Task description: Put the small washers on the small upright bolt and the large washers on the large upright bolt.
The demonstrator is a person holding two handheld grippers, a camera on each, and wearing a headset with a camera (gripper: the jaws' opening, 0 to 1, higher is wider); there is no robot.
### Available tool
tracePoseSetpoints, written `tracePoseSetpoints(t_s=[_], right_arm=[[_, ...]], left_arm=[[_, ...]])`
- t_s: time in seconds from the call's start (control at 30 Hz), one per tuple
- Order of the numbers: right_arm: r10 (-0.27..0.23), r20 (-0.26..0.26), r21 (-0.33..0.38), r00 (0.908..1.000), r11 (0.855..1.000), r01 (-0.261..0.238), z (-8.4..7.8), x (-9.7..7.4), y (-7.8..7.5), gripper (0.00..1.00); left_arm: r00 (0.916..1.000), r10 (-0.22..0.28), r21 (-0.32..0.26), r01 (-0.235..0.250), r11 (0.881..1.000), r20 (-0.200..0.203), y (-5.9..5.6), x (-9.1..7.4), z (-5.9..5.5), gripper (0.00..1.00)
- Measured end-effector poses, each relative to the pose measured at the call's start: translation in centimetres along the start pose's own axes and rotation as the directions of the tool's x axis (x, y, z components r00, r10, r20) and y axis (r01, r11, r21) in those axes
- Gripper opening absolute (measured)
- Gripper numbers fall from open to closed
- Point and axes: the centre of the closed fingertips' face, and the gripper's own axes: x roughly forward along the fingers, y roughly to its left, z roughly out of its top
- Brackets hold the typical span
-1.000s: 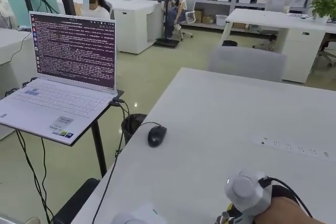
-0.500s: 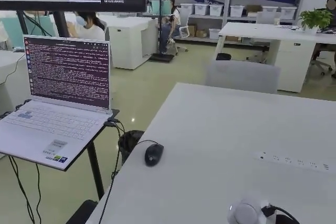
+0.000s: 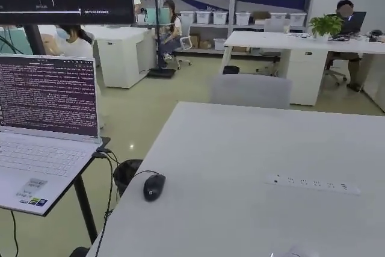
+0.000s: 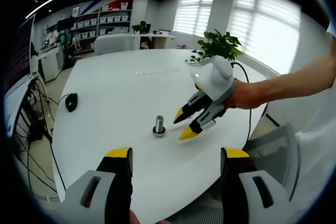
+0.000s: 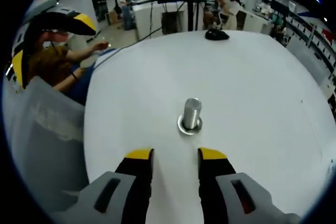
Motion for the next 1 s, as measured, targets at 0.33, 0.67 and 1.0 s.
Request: tracePoseSetpoints(t_s=[0.33,0.67,1.0], right_arm=[[-0.062,0.093,0.146,0.9937,0.988,0.048,-3.4,-3.5,1.7,0.40],[-0.157,0.142,0.273,0.9774,0.955,0.114,-7.8,-8.3,1.7,0.47],[-0.259,0.178,0.406,0.9495,0.898,0.169,-10.1,-10.9,1.4,0.55]], left_arm=[[0.9994,-0.017,0.031,0.018,0.999,-0.030,0.2,0.8,-0.1,0.67],[0.9980,-0.034,0.062,0.037,0.997,-0.053,0.1,1.2,-0.1,0.67],[0.9968,-0.032,0.067,0.037,0.997,-0.073,0.6,1.4,-0.8,0.67]])
